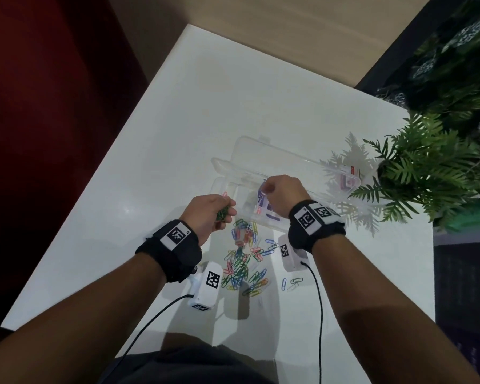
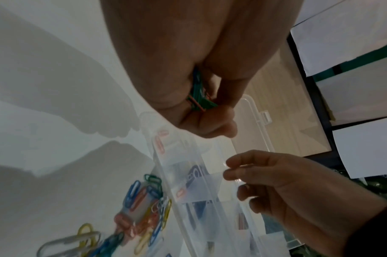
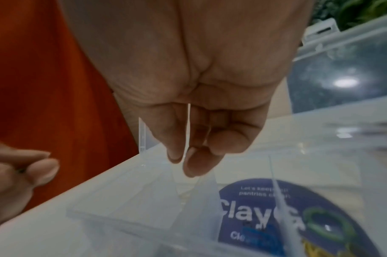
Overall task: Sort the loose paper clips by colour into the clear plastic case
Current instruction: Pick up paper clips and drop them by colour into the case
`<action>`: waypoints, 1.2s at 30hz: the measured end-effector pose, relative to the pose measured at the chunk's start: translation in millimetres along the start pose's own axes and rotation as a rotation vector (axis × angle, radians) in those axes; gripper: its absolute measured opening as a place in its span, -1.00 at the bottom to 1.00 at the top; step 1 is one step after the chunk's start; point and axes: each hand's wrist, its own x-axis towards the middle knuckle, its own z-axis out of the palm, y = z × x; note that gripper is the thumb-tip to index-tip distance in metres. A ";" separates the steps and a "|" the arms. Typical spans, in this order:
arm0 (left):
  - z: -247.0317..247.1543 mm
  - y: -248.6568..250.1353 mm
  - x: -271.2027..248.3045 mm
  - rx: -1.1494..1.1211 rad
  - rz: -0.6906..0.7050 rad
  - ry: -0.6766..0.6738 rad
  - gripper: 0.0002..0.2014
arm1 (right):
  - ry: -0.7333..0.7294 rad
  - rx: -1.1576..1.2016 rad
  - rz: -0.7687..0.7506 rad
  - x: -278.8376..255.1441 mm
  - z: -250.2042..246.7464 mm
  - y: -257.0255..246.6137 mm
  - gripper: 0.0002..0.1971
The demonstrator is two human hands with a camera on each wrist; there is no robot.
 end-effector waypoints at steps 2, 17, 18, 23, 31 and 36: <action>-2.2 0.8 5.8 0.076 0.036 0.015 -0.81 | -0.090 -0.194 -0.068 -1.7 0.9 2.1 -0.66; -11.9 -9.9 32.2 0.400 0.109 0.043 -0.80 | -0.484 -0.916 -0.227 24.6 21.4 3.6 -0.35; -11.9 -10.3 32.8 0.402 0.112 0.044 -0.80 | -0.486 -0.933 -0.243 25.4 21.1 1.0 -0.36; -12.4 -11.2 33.5 0.394 0.118 0.049 -0.80 | -0.443 -0.914 -0.252 29.5 23.5 7.1 -0.49; -9.0 -10.0 31.8 0.388 0.116 0.050 -0.80 | -0.386 -0.748 -0.300 27.8 4.0 10.9 -0.67; -9.7 -8.6 28.8 0.358 0.082 0.033 -0.80 | -0.186 -0.675 -0.377 18.6 -1.4 15.7 -0.80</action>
